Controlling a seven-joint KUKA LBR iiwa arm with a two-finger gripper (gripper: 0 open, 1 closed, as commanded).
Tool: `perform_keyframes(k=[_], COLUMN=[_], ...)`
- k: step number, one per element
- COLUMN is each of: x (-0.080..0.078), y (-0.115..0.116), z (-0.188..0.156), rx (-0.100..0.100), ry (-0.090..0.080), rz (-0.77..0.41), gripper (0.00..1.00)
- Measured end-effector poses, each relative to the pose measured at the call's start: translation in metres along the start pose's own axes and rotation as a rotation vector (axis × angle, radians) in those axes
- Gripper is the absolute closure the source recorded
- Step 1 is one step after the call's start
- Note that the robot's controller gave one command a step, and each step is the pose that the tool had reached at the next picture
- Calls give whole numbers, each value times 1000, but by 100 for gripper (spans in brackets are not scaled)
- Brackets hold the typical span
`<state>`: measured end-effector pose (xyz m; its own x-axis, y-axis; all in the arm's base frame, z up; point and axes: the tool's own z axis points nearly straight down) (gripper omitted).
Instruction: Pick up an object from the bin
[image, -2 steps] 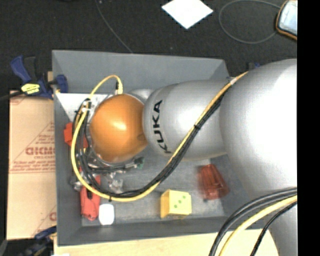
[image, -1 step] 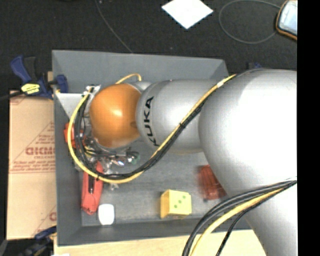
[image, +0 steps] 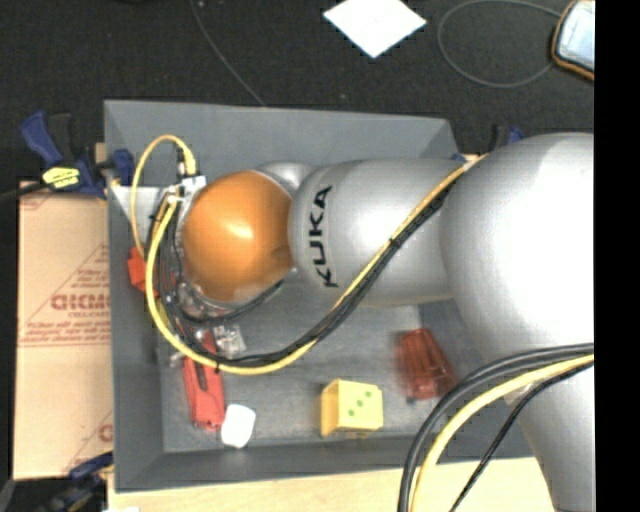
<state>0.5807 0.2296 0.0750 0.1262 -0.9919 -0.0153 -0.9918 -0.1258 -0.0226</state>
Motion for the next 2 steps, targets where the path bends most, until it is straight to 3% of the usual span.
perform_keyframes(k=[2], x=[0], y=[0], z=[-7], rx=[-1], ry=[-2], rz=[5], gripper=[100])
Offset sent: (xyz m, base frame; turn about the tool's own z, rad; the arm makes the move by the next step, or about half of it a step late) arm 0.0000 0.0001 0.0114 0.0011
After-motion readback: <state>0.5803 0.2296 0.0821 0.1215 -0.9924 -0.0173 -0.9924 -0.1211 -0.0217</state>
